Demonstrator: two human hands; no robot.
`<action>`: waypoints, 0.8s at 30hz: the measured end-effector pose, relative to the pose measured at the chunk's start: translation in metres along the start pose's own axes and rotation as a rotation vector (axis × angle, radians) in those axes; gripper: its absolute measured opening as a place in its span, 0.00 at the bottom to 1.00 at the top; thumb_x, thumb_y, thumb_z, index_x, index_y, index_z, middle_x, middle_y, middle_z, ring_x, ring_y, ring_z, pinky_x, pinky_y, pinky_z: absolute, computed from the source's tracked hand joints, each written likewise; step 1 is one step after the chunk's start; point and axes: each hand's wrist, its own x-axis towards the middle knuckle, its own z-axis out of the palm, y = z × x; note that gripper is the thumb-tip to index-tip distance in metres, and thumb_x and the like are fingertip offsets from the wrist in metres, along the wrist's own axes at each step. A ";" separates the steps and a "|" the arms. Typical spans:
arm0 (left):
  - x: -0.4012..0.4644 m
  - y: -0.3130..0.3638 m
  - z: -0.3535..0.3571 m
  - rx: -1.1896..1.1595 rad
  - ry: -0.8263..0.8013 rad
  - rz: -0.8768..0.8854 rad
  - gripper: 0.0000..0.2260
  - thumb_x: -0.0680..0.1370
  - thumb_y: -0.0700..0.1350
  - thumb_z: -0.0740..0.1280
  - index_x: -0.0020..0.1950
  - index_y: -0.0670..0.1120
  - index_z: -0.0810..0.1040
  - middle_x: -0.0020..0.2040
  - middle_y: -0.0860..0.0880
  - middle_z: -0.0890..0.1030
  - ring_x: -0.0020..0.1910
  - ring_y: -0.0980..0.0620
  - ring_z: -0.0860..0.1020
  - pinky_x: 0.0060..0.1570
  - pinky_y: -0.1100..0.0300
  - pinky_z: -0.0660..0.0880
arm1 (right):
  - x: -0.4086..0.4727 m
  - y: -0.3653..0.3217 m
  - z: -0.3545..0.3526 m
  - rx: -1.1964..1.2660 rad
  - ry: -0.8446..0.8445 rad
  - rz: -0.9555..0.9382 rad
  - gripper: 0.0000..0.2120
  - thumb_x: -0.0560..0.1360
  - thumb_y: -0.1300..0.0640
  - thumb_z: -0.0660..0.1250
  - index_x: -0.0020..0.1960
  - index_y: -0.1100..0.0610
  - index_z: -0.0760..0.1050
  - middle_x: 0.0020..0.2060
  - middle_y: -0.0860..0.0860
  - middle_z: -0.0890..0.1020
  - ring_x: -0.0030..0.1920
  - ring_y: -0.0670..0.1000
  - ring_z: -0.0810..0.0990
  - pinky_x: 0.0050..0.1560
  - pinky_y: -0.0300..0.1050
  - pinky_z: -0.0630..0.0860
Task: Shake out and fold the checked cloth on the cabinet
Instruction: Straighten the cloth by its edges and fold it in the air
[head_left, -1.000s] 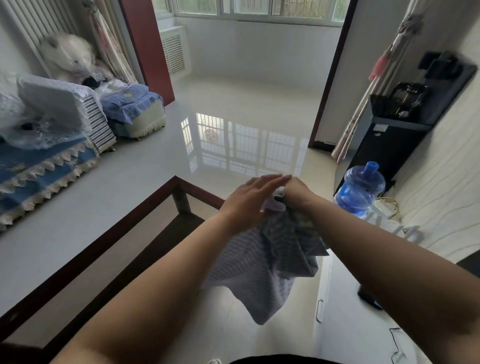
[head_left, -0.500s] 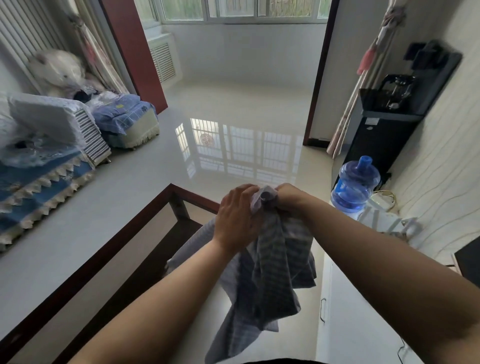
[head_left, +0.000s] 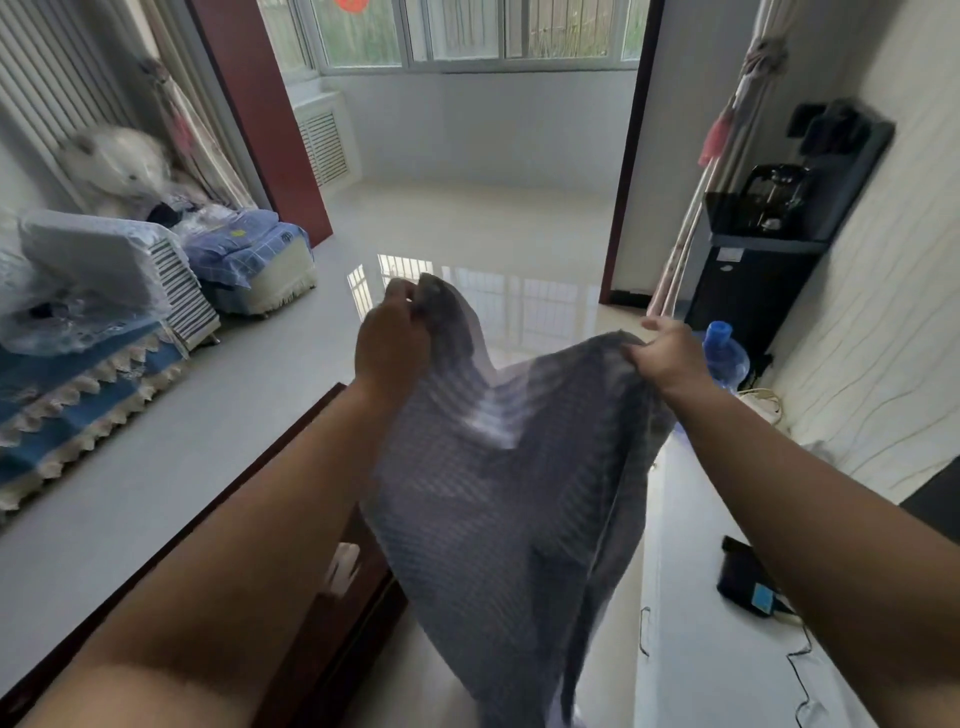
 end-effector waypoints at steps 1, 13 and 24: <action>0.009 -0.001 -0.006 0.026 0.000 -0.059 0.07 0.80 0.44 0.59 0.54 0.43 0.73 0.46 0.38 0.81 0.45 0.38 0.79 0.41 0.57 0.68 | 0.000 0.005 -0.004 0.021 0.049 0.014 0.23 0.73 0.57 0.69 0.66 0.60 0.72 0.59 0.60 0.79 0.60 0.58 0.77 0.62 0.46 0.70; 0.064 -0.013 -0.029 -0.094 0.203 -0.412 0.12 0.74 0.39 0.60 0.51 0.34 0.78 0.51 0.34 0.81 0.51 0.36 0.78 0.46 0.56 0.70 | 0.014 0.035 -0.074 0.084 0.356 0.173 0.25 0.73 0.61 0.68 0.68 0.66 0.67 0.65 0.63 0.74 0.65 0.61 0.73 0.66 0.50 0.68; -0.006 0.047 0.045 -0.587 -0.231 -0.487 0.08 0.68 0.50 0.67 0.30 0.50 0.81 0.28 0.50 0.78 0.31 0.50 0.76 0.33 0.53 0.75 | -0.037 0.001 -0.006 0.885 -0.034 0.534 0.08 0.76 0.69 0.62 0.40 0.61 0.75 0.36 0.55 0.79 0.34 0.52 0.78 0.35 0.45 0.80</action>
